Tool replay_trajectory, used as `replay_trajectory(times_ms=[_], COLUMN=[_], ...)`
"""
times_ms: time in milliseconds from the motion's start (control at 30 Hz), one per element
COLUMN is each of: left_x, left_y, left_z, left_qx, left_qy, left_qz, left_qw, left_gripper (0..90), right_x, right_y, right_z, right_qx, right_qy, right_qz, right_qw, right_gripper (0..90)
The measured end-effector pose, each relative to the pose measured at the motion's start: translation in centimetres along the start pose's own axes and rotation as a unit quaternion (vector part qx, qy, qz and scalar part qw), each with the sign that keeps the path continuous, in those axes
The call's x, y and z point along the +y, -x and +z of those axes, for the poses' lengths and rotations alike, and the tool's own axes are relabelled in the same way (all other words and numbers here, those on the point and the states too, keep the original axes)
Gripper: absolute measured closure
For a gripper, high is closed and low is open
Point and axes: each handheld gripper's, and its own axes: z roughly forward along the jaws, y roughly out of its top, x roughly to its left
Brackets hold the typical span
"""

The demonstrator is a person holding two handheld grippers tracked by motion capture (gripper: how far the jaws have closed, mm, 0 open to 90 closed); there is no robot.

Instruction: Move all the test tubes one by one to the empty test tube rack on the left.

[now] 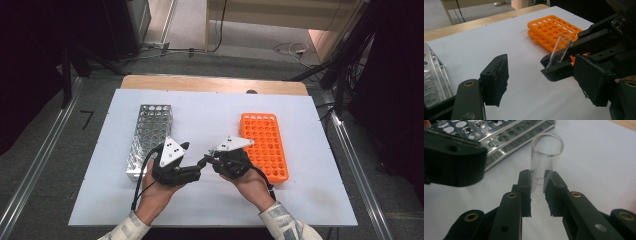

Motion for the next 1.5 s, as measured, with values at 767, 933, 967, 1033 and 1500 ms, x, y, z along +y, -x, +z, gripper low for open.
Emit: replay_trajectory(times_ms=[767, 933, 967, 1033, 1500], left_x=[0.2, 0.2, 0.2, 0.1, 0.1], left_y=[0.4, 0.6, 0.7, 0.7, 0.9], left_z=[1.1, 1.3, 1.4, 1.5, 1.7], left_qx=[-0.009, -0.014, -0.013, -0.009, 0.001], left_qy=[0.0, -0.004, -0.005, -0.008, -0.006], left_qz=[0.002, 0.007, 0.01, 0.011, 0.022], left_qw=[1.0, 0.9999, 0.9998, 0.9999, 0.9997], left_gripper=[52.9, 62.6, 63.9, 65.8, 75.1], right_x=[0.5, 0.6, 0.6, 0.6, 0.6], right_y=[-1.6, -1.6, -1.6, -1.6, -1.4], right_z=[0.9, 1.0, 0.9, 0.9, 0.8], right_qx=[0.016, 0.019, 0.019, 0.019, 0.018], right_qy=[-0.003, -0.003, -0.003, -0.003, -0.005], right_qz=[-0.012, -0.009, -0.009, -0.009, -0.006], right_qw=[0.9998, 0.9998, 0.9998, 0.9998, 0.9998], right_gripper=[73.0, 73.0, 73.0, 73.0, 72.9])
